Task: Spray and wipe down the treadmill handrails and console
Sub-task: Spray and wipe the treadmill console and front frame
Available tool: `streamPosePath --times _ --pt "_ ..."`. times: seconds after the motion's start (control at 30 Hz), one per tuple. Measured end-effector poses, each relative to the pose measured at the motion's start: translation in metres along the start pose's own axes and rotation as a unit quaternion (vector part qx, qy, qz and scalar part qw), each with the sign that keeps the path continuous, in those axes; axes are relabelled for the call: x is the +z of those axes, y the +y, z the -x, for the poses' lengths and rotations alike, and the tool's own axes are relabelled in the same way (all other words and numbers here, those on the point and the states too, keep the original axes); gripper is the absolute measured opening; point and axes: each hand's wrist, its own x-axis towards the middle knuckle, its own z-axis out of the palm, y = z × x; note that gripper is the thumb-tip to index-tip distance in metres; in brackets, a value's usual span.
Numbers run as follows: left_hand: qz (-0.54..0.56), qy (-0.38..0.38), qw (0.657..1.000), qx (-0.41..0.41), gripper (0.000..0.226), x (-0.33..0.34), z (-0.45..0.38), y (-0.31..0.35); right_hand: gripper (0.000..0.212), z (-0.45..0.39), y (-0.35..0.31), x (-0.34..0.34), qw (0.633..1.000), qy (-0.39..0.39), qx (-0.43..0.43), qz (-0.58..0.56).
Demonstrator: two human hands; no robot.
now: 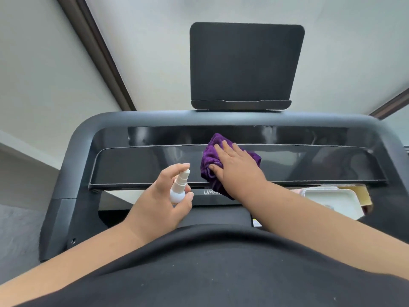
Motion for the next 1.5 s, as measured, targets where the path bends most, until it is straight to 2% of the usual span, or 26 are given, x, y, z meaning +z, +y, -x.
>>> streamPosePath --times 0.23,0.5,0.83,1.07,1.27,1.33,1.43,1.5 --pt "0.008 -0.048 0.999 -0.015 0.073 0.056 -0.027 0.025 0.068 0.015 0.055 -0.005 1.0 0.004 0.014 -0.006" --pt "0.03 -0.105 0.994 -0.012 0.07 0.135 -0.062 0.071 0.066 0.045 0.153 -0.014 0.998 0.018 0.054 -0.013" --pt "0.021 -0.101 0.994 -0.028 0.064 0.197 -0.074 0.111 0.065 0.068 0.258 -0.024 0.995 0.028 0.094 -0.012" --pt "-0.003 -0.107 0.994 -0.024 0.068 0.223 -0.08 0.131 0.066 0.087 0.315 -0.029 0.987 0.053 0.145 -0.033" --pt "-0.033 -0.113 0.993 -0.011 0.078 0.233 -0.082 0.139 0.068 0.092 0.325 -0.03 0.985 0.072 0.148 -0.051" --pt "-0.038 -0.113 0.993 -0.011 0.08 0.233 -0.082 0.143 0.076 0.097 0.32 -0.029 0.986 0.073 0.144 -0.038" --pt "-0.026 -0.106 0.994 -0.018 0.072 0.227 -0.078 0.145 0.101 0.109 0.3 -0.021 0.992 0.05 0.119 -0.001" --pt "-0.02 -0.094 0.995 -0.031 0.071 0.221 -0.075 0.141 0.102 0.11 0.284 -0.012 0.995 0.046 0.087 0.023"
